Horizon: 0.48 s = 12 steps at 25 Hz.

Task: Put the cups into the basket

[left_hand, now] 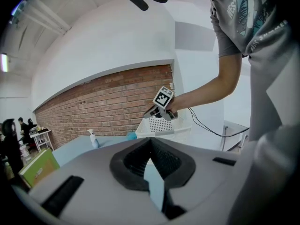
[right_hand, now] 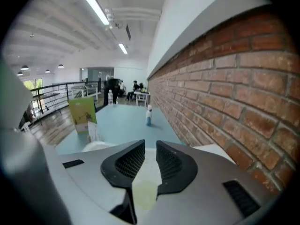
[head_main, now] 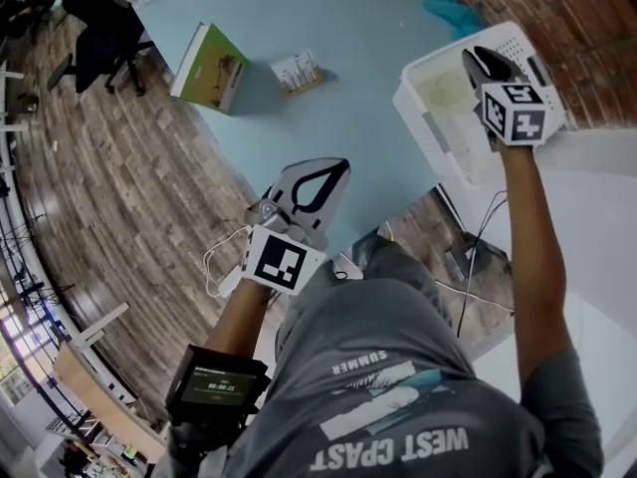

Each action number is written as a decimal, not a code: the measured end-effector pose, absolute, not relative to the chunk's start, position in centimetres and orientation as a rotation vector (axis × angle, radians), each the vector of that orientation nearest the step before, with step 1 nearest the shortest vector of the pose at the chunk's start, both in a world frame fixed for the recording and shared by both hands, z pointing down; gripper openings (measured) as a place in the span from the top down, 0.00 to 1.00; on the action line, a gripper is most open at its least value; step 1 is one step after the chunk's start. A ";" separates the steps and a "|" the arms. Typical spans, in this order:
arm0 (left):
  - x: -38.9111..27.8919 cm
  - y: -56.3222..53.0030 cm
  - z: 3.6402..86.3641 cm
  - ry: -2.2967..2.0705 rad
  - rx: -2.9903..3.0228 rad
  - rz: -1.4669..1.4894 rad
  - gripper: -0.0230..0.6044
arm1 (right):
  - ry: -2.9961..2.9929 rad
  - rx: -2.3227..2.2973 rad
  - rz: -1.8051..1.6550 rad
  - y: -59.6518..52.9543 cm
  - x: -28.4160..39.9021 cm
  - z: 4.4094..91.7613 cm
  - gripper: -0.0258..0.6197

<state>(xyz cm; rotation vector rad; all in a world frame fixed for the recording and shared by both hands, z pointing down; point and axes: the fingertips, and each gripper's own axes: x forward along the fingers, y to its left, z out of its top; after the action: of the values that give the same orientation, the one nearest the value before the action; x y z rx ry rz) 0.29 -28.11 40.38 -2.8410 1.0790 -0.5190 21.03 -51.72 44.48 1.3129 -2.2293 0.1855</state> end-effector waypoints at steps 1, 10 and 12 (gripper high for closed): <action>0.1 -27.8 40.2 1.078 -2.837 -0.518 0.96 | -2.297 1.327 0.148 -50.9 20.1 42.1 0.86; -2.3 -24.8 38.0 1.077 -2.805 -0.489 0.96 | -2.956 0.918 -0.037 -33.5 7.9 25.7 0.94; -3.0 -24.1 37.6 1.077 -2.795 -0.477 0.96 | -2.967 0.847 -0.081 -30.2 5.6 24.9 0.94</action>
<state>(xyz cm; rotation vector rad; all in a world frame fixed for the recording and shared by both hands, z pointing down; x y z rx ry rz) -3.04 -24.08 37.64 -2.7955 1.0766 -0.4772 5.57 -30.18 24.91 0.8465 -2.9674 -0.0805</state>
